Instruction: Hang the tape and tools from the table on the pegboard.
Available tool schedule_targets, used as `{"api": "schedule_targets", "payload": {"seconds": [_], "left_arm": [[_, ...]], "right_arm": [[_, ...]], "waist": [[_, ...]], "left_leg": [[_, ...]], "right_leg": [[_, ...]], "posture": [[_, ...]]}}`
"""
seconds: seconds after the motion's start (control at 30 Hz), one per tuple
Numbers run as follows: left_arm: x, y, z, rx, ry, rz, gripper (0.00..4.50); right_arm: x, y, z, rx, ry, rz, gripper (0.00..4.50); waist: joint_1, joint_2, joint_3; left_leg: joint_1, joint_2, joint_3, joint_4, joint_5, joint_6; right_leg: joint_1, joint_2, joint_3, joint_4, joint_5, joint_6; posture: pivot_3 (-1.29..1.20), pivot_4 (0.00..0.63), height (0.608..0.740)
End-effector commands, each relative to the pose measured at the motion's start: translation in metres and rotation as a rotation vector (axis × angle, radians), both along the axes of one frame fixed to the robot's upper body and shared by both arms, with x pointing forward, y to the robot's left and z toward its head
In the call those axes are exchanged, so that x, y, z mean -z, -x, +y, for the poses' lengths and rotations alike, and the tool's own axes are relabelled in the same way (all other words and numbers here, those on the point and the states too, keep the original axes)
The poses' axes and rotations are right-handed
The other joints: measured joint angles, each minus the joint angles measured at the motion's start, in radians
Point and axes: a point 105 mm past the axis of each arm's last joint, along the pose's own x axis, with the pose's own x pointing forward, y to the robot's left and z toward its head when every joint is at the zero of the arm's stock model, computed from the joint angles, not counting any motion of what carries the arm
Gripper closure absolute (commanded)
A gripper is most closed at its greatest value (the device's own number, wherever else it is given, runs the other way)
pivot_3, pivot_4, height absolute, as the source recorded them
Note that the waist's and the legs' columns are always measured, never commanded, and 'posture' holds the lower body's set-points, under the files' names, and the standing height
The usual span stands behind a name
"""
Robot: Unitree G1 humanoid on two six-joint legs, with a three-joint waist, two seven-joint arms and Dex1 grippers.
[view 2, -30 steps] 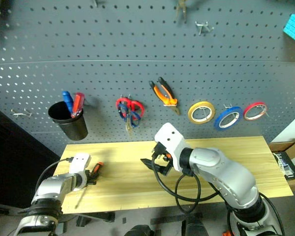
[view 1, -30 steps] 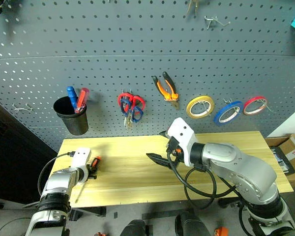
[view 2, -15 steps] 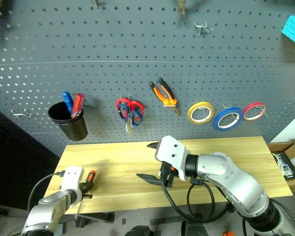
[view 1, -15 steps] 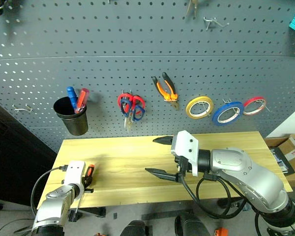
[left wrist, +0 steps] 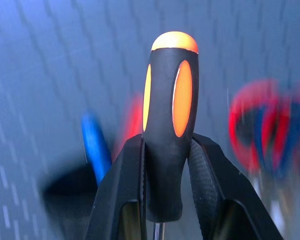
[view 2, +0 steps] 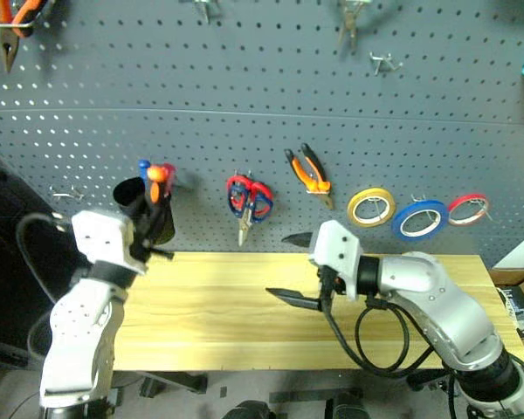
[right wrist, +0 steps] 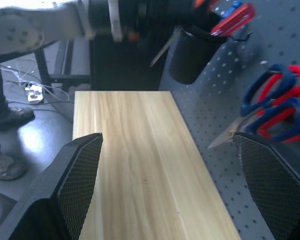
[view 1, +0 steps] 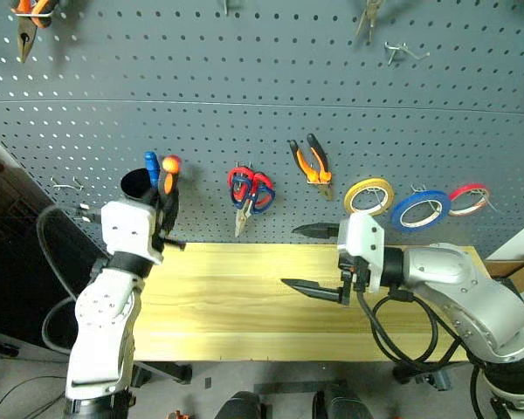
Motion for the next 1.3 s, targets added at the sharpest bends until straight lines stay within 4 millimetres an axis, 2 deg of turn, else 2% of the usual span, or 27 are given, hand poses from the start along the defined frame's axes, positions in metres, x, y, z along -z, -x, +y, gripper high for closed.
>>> {"api": "schedule_targets", "payload": {"seconds": [0.03,0.17,0.27,0.37,0.5,0.63,0.8,0.87,1.17,1.2,1.3], "left_arm": [[-0.044,-0.002,0.002,-0.034,0.036,-0.150,3.62],[-0.067,-0.019,0.019,-0.080,0.132,-0.194,3.62],[-0.073,-0.032,0.028,-0.093,0.176,-0.190,3.62],[-0.067,-0.045,0.027,-0.071,0.199,-0.161,3.62],[-0.048,-0.060,0.020,-0.042,0.233,-0.098,3.62],[-0.037,-0.061,0.020,-0.028,0.255,-0.070,3.62],[-0.034,-0.059,0.022,-0.050,0.239,-0.075,3.62],[-0.033,-0.059,0.022,-0.051,0.248,-0.078,2.89],[-0.040,-0.054,0.021,-0.065,0.262,-0.126,0.21],[-0.044,-0.052,0.020,-0.062,0.253,-0.144,0.07],[-0.053,-0.043,0.007,-0.002,0.214,-0.171,0.07]], "right_arm": [[-0.028,-0.002,-0.010,0.000,-0.049,-0.066,0.00],[-0.035,-0.009,-0.019,0.043,-0.049,-0.094,0.00],[-0.038,-0.014,-0.025,0.078,-0.040,-0.119,0.00],[-0.044,-0.016,-0.028,0.103,-0.044,-0.146,0.00],[-0.053,-0.014,-0.031,0.119,-0.054,-0.172,0.00],[-0.058,-0.010,-0.034,0.140,-0.072,-0.174,0.00],[-0.058,-0.009,-0.038,0.168,-0.071,-0.169,0.00],[-0.058,-0.010,-0.038,0.169,-0.070,-0.171,0.00],[-0.060,-0.010,-0.040,0.167,-0.066,-0.172,0.00],[-0.060,-0.010,-0.040,0.167,-0.071,-0.172,0.00],[-0.061,-0.008,-0.042,0.170,-0.086,-0.161,0.00]], "waist": [[0.004,-0.001,-0.004],[0.004,-0.004,-0.013],[0.003,-0.005,-0.020],[0.003,-0.006,-0.026],[0.001,-0.011,-0.031],[-0.004,-0.014,-0.033],[-0.012,-0.014,-0.039],[-0.018,-0.014,-0.042],[-0.022,-0.014,-0.062],[-0.022,-0.014,-0.062],[-0.021,-0.014,-0.063]], "left_leg": [[0.000,0.000,0.000,0.000,0.000,0.000],[0.000,0.000,0.000,0.000,0.000,0.000],[0.000,0.000,0.000,0.001,0.000,0.000],[0.000,0.000,0.000,0.001,0.000,0.000],[0.000,0.000,0.000,0.002,0.000,0.000],[0.000,0.000,0.000,0.002,0.000,0.000],[0.000,0.000,0.000,0.002,0.000,0.000],[0.000,0.000,0.000,0.003,0.000,0.000],[0.001,0.000,0.000,0.004,0.000,0.000],[0.001,0.000,0.000,0.004,0.000,0.000],[0.001,0.000,0.000,0.005,0.000,0.000]], "right_leg": [[0.000,0.000,0.000,0.000,0.001,0.000],[0.000,0.000,0.000,0.000,0.001,0.000],[0.000,0.000,0.000,0.000,0.001,0.000],[0.000,0.000,0.000,0.000,0.001,0.000],[0.000,0.000,0.000,0.000,0.001,0.000],[0.000,0.000,0.000,0.000,0.001,0.000],[0.000,0.000,0.000,0.000,0.001,0.000],[0.000,0.000,0.000,0.000,0.002,0.000],[0.002,0.000,0.000,0.001,0.002,0.000],[0.002,0.000,0.000,0.001,0.003,-0.001],[0.002,0.000,0.000,0.001,0.003,-0.001]], "posture": [[0.16,0.057,0.740],[0.15,0.048,0.740],[0.15,0.048,0.740],[0.13,0.039,0.740],[0.10,0.038,0.740],[0.08,0.037,0.740],[0.08,0.035,0.740],[0.08,0.032,0.740],[0.08,0.023,0.740],[0.08,0.023,0.740],[0.10,0.021,0.740]]}}
